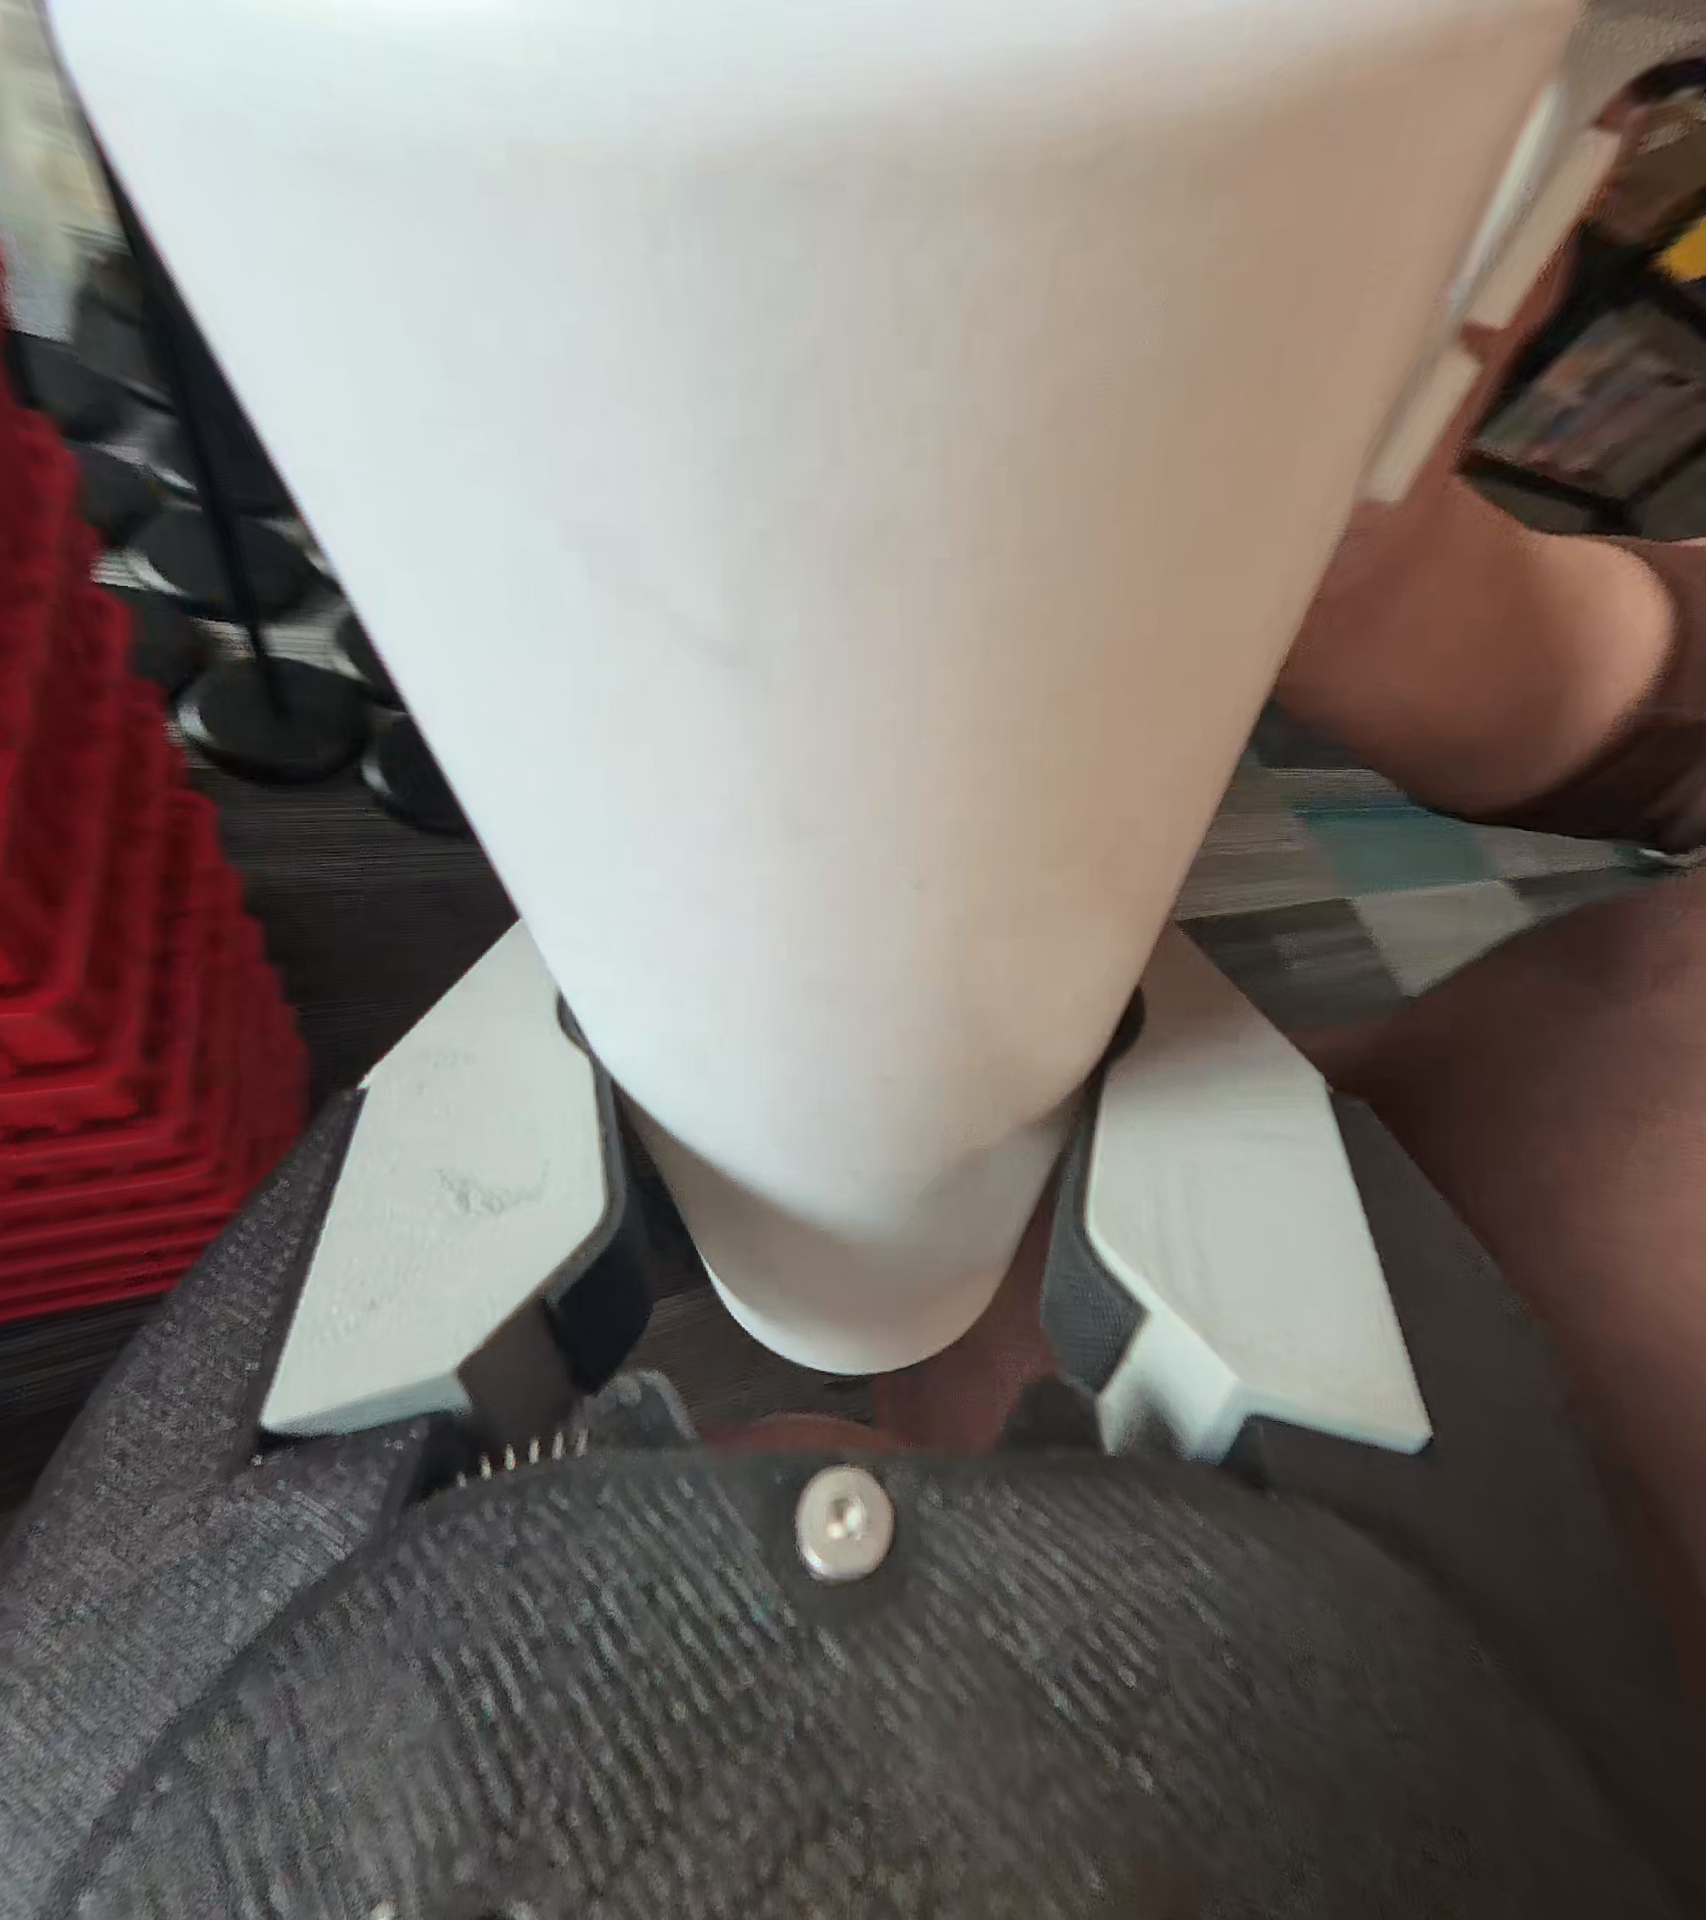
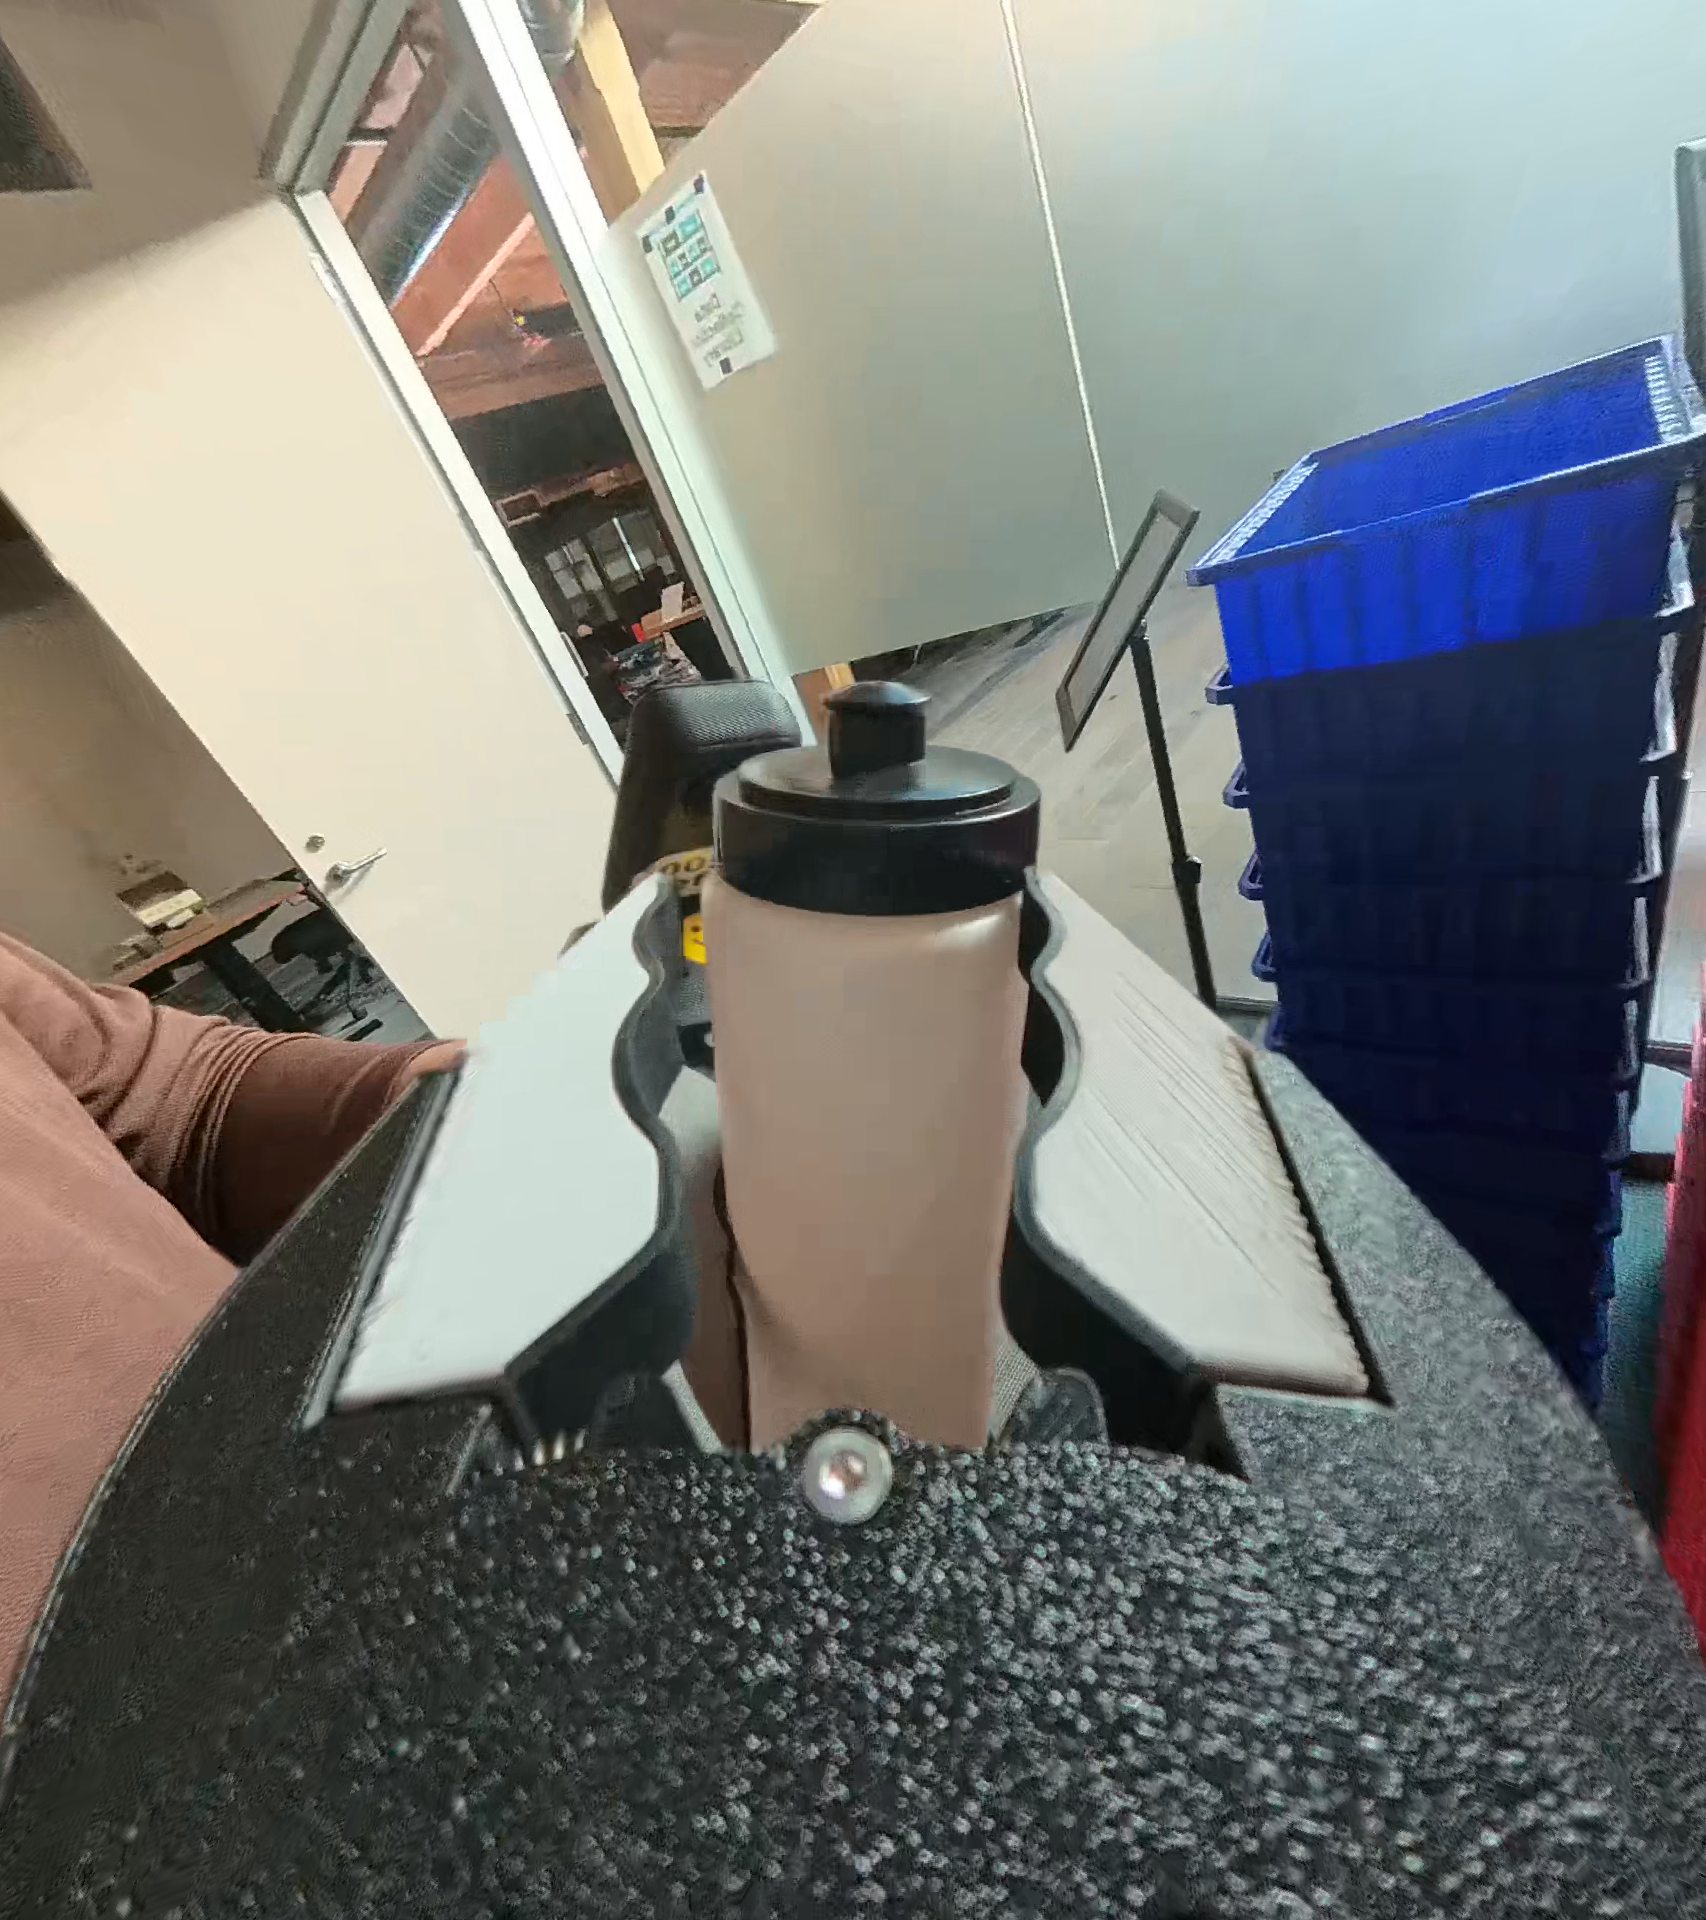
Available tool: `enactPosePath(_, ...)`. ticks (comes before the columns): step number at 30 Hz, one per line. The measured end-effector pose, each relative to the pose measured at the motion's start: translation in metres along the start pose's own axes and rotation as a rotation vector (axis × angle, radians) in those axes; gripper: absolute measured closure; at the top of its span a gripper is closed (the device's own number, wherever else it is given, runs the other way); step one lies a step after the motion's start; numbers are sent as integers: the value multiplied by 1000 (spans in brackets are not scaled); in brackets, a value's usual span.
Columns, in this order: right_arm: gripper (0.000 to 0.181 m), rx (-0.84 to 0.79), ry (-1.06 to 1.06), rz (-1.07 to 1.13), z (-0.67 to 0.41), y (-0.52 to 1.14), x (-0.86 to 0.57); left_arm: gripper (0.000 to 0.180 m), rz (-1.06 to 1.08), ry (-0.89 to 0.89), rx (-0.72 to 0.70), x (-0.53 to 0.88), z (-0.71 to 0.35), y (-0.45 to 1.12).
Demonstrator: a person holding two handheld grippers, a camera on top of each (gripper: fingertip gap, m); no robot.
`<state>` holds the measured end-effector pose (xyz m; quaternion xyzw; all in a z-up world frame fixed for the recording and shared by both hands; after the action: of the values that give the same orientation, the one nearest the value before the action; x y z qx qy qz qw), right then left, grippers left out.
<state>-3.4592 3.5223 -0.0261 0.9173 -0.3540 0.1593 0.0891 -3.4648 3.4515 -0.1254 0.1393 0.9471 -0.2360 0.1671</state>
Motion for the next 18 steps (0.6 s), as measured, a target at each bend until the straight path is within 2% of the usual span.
enactPosePath(3, 103, 67, 57, -111, 2, -6, 0, 83, 231, -40, 7, -25, 7, 1)
enactPosePath(6, 102, 178, 129, -256, 17, -7, 4, 83, 367, -95, 35, -42, 15, 9)
enactPosePath(10, 111, 128, 215, -293, 27, -9, 1, 83, 333, -110, 32, -44, 16, 18)
enactPosePath(18, 115, 85, 220, -167, 39, -14, -1, 84, 214, -128, 25, -36, 24, 26)
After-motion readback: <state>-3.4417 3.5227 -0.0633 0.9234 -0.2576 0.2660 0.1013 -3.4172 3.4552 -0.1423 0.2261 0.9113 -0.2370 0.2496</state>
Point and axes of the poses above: each gripper's, where its closed fingertips meet, y out along the fingers, z out of its underside, x = y × z across the jaws, the point moved 5 cm from there along -y, back along the fingers
